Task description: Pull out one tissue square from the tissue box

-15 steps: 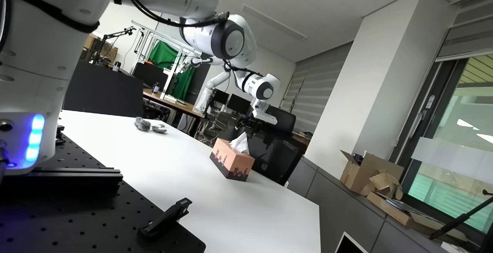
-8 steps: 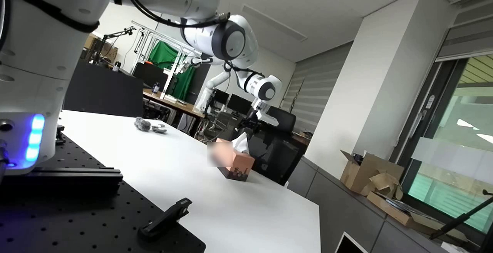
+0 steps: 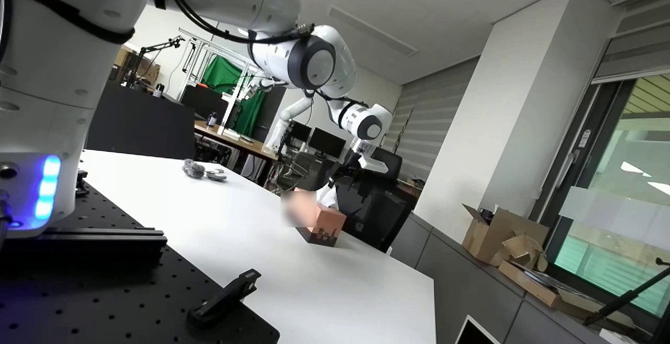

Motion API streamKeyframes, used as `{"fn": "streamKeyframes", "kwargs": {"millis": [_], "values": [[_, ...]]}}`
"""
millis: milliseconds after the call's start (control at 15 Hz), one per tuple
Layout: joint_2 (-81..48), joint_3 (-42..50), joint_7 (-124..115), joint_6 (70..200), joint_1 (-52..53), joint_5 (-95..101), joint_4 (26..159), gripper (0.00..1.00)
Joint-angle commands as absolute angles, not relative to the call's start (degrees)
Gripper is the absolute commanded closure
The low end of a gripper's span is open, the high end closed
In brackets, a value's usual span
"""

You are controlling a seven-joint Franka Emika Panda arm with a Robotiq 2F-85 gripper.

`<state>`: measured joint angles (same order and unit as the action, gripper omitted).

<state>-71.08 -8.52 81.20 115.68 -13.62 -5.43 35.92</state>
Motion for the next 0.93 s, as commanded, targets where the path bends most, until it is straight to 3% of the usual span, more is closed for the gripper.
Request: {"fn": "streamKeyframes", "kwargs": {"millis": [0,400,867], "values": [[-75.0,-11.2,85.0,117.8,-14.4,-7.4,30.6,0.00],[-76.9,-16.1,87.8,113.6,-15.8,-11.5,28.9,0.00],[-78.7,-17.0,89.3,121.2,-15.1,-11.6,28.1,0.00]]}}
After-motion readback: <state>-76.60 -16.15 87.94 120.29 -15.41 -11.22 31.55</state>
